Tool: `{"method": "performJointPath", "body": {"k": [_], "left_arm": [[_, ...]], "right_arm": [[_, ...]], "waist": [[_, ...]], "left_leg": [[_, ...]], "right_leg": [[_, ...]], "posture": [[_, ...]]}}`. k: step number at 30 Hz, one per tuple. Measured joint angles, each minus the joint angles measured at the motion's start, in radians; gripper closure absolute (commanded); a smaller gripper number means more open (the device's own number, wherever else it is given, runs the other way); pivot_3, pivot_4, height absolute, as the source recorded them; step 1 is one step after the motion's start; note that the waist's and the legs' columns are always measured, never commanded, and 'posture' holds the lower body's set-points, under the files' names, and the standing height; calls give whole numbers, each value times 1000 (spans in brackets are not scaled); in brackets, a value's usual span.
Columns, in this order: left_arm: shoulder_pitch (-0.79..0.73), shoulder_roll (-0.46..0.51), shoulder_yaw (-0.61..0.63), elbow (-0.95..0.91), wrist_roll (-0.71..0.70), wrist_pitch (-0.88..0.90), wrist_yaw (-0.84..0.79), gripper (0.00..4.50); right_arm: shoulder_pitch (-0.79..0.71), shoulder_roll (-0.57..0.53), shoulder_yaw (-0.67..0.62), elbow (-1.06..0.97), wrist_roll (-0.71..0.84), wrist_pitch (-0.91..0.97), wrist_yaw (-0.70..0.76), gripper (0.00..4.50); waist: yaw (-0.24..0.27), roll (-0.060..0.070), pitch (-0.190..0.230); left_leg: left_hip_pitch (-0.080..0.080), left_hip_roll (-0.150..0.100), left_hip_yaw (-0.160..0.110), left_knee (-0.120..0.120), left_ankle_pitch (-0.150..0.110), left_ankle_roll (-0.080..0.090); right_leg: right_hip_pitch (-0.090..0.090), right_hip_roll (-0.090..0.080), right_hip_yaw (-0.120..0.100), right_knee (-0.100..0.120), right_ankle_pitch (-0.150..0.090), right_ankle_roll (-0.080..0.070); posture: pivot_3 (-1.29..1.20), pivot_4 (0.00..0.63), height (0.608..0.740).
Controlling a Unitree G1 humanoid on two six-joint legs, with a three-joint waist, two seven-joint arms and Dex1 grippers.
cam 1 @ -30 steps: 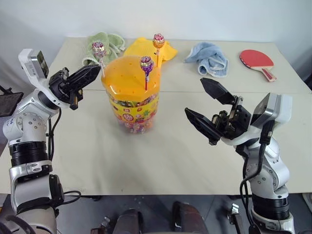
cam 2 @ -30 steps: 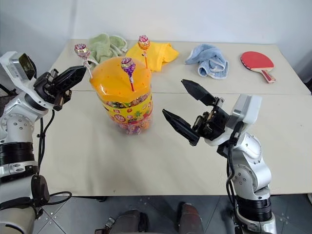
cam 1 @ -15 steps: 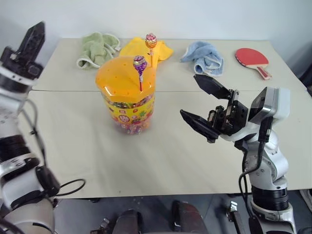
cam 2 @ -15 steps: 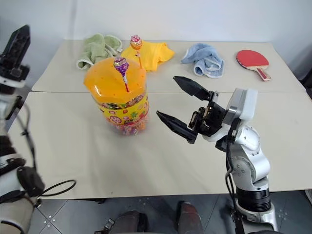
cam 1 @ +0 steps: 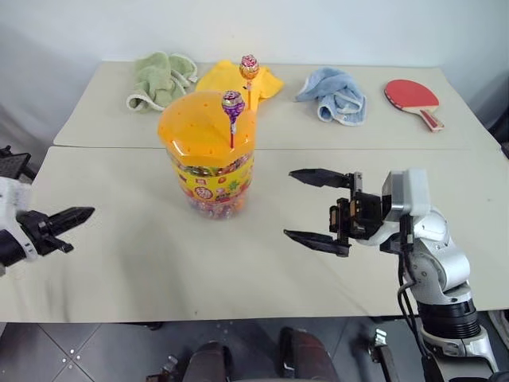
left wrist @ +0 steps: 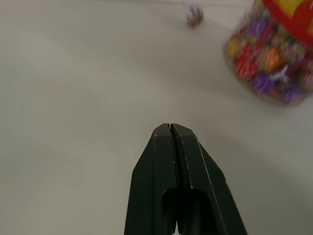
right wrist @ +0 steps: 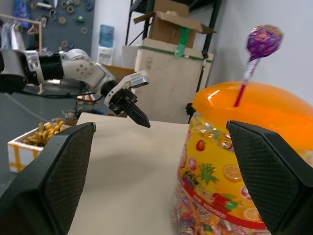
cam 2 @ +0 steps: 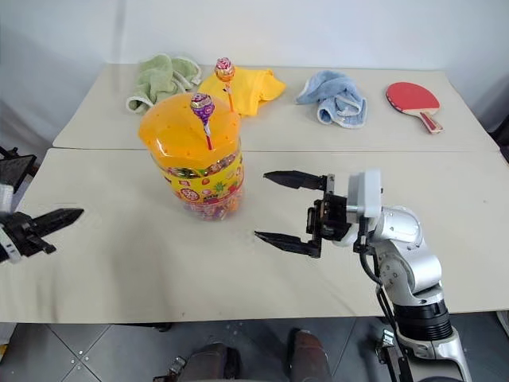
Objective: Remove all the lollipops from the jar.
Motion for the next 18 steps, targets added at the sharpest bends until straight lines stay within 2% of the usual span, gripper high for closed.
{"method": "performJointPath", "body": {"k": [2,8,11,13,18], "left_arm": [[-8,-14,4,-6,4,-24,0,3886],[-11,-46,-2,-64,-19,-9,-29,2145],[-29,-70,2,-70,-29,-65,-85,1278],[-75,-124,33,-84,-109,-76,-123,729],[-107,-141,54,-158,-270,1,-186,729]], "right_arm": [[13,0,0,1,-14,-6,1,0],[52,-1,-5,-2,-26,-7,-13,0],[78,-8,-22,-8,-26,-7,-33,0],[104,-19,-49,-9,-27,-7,-46,0],[120,-23,-93,-8,-10,1,-81,0]], "waist": [[0,0,0],[-4,0,0],[-3,0,0],[5,-1,0],[0,0,0]], "left_leg": [[0,0,1,0,0,0],[0,0,1,-1,0,0],[0,0,2,0,0,0],[0,0,2,1,0,0],[0,0,2,1,0,0]], "right_leg": [[0,-1,0,0,0,0],[-1,0,0,1,0,0],[-1,-1,1,1,0,0],[-1,0,1,1,0,0],[-1,0,1,1,0,0]], "posture": [[0,150,740],[0,150,740],[0,150,740],[0,150,740],[0,150,740]]}}
